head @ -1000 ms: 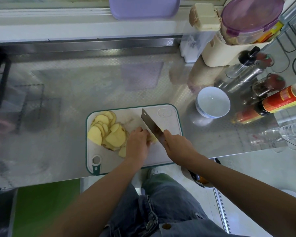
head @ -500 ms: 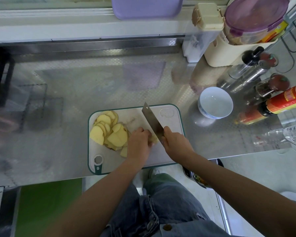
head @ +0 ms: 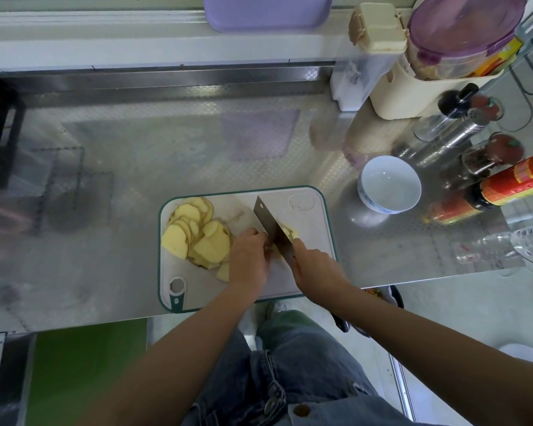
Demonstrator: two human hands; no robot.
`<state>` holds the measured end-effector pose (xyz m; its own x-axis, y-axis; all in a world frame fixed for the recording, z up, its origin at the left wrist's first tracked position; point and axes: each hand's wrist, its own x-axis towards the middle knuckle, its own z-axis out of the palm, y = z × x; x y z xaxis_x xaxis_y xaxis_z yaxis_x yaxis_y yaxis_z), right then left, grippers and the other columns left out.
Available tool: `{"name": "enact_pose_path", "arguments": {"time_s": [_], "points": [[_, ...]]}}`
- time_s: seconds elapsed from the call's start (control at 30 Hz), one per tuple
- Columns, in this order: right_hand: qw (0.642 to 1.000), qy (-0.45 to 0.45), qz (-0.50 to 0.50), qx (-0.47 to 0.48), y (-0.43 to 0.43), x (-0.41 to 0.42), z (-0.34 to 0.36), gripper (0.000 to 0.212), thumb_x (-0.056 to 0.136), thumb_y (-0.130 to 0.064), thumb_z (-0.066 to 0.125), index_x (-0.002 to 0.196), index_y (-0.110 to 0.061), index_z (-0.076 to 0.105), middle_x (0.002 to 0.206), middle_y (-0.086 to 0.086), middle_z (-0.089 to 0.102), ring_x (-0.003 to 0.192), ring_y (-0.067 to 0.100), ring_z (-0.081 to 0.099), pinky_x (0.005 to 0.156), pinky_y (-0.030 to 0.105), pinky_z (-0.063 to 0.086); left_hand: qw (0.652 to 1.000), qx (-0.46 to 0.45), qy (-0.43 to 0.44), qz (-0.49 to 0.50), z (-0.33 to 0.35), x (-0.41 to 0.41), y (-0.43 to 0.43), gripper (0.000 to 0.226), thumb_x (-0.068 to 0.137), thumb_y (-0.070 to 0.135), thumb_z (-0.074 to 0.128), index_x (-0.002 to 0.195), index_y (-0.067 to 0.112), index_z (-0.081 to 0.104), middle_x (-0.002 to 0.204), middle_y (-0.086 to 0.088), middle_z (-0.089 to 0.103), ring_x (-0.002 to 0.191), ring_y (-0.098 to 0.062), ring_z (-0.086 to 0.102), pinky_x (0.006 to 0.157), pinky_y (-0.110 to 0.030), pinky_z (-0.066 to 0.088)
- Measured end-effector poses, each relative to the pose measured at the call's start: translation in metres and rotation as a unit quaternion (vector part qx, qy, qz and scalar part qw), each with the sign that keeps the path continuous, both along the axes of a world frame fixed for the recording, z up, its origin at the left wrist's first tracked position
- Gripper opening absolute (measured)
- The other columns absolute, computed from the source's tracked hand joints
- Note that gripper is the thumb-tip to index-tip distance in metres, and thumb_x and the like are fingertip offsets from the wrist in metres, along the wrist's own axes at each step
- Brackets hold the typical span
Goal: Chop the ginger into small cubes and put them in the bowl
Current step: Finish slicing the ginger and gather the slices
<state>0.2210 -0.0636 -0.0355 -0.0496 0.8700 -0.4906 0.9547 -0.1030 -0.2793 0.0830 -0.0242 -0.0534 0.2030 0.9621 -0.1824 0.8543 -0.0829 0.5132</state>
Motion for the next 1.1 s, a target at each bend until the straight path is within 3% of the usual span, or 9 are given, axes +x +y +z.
{"name": "enact_pose_path", "arguments": {"time_s": [0.27, 0.43, 0.57, 0.73, 1.1], "points": [[0.999, 0.014, -0.021, 0.024, 0.008, -0.004, -0.001, 0.026, 0.104, -0.031, 0.034, 0.123, -0.014, 0.036, 0.088, 0.01, 0.064, 0.07, 0.027, 0.062, 0.069, 0.044, 0.056, 1.0, 0.0, -0.012, 0.002, 0.002, -0.001, 0.0, 0.015, 0.087, 0.012, 0.064, 0.099, 0.014, 0.072, 0.097, -0.005, 0.063, 0.091, -0.021, 0.058, 0.078, -0.026, 0.042], [0.998, 0.037, -0.019, 0.053, 0.01, 0.002, 0.01, 0.019, 0.102, -0.03, 0.034, 0.112, -0.014, 0.039, 0.073, 0.004, 0.056, 0.061, 0.024, 0.056, 0.057, 0.037, 0.049, 1.0, 0.004, -0.015, 0.007, 0.0, -0.008, -0.007, 0.014, 0.087, 0.015, 0.066, 0.098, 0.008, 0.068, 0.097, -0.007, 0.061, 0.09, -0.021, 0.057, 0.076, -0.024, 0.04], [0.999, 0.01, 0.007, 0.034, 0.003, 0.003, 0.012, 0.025, 0.102, -0.03, 0.038, 0.123, -0.015, 0.037, 0.073, 0.001, 0.055, 0.057, 0.015, 0.054, 0.054, 0.03, 0.05, 1.0, 0.004, -0.012, 0.025, -0.002, -0.009, -0.007, 0.011, 0.091, 0.016, 0.061, 0.095, 0.01, 0.069, 0.094, -0.007, 0.062, 0.083, -0.019, 0.057, 0.07, -0.019, 0.035], [1.0, 0.0, -0.001, 0.004, -0.003, -0.003, 0.007, 0.034, 0.102, -0.026, 0.04, 0.133, -0.015, 0.032, 0.083, 0.005, 0.062, 0.066, 0.018, 0.062, 0.066, 0.035, 0.058, 0.999, 0.002, -0.015, 0.04, -0.001, -0.006, -0.004, 0.013, 0.091, 0.015, 0.06, 0.094, 0.012, 0.072, 0.093, -0.006, 0.065, 0.083, -0.019, 0.059, 0.07, -0.018, 0.032], [0.997, 0.046, -0.055, 0.022, 0.003, -0.009, 0.001, 0.03, 0.104, -0.031, 0.034, 0.127, -0.013, 0.036, 0.089, 0.011, 0.064, 0.073, 0.027, 0.063, 0.072, 0.044, 0.056, 0.999, -0.001, -0.027, 0.027, -0.001, -0.008, 0.0, 0.014, 0.088, 0.012, 0.062, 0.094, 0.013, 0.074, 0.093, -0.006, 0.068, 0.088, -0.021, 0.062, 0.078, -0.024, 0.038]]}}
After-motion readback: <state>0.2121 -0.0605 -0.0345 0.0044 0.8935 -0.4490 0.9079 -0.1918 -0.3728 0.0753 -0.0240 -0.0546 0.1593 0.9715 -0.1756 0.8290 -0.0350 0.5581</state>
